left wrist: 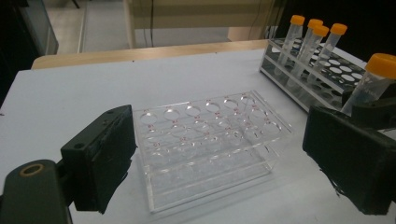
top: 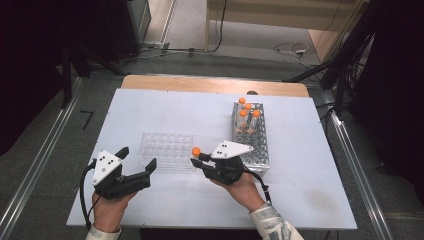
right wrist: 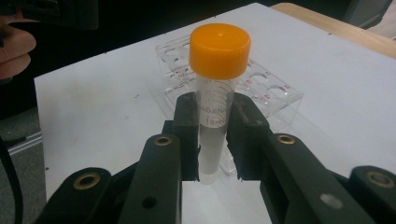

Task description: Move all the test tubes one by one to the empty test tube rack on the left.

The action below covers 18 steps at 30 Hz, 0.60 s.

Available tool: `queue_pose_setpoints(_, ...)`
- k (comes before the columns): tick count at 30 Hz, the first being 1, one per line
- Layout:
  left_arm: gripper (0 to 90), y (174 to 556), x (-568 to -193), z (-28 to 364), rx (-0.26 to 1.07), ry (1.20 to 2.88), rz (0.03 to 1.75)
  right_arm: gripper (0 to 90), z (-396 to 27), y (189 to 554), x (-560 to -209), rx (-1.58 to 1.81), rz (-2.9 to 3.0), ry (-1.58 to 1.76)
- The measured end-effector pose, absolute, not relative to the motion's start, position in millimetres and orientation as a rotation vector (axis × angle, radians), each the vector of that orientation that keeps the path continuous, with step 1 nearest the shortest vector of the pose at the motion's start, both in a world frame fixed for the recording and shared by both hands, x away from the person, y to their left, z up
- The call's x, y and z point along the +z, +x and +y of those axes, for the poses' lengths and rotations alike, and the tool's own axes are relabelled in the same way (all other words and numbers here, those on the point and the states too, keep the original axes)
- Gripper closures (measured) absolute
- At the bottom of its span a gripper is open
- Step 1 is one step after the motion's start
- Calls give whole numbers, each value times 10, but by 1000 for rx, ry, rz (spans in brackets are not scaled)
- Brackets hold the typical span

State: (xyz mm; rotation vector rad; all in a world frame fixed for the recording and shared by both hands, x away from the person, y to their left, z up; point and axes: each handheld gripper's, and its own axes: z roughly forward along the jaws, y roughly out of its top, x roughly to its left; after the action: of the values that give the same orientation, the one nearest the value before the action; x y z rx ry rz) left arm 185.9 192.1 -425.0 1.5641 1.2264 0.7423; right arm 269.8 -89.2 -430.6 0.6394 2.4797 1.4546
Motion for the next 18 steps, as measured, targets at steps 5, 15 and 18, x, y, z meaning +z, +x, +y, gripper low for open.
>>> queue_pose_setpoints(5,119,1876,-4290,1890,701,1591,1205,721,-821,2692,-4381,1439,2501,632)
queue_pose_setpoints(15,201,1829,-4273,1788,706,1619,1146,721,-664,2639,-4479,1446,2547,598)
queue_pose_setpoints(18,221,1820,-4264,1762,678,1620,1131,721,-602,2631,-4504,1437,2561,587)
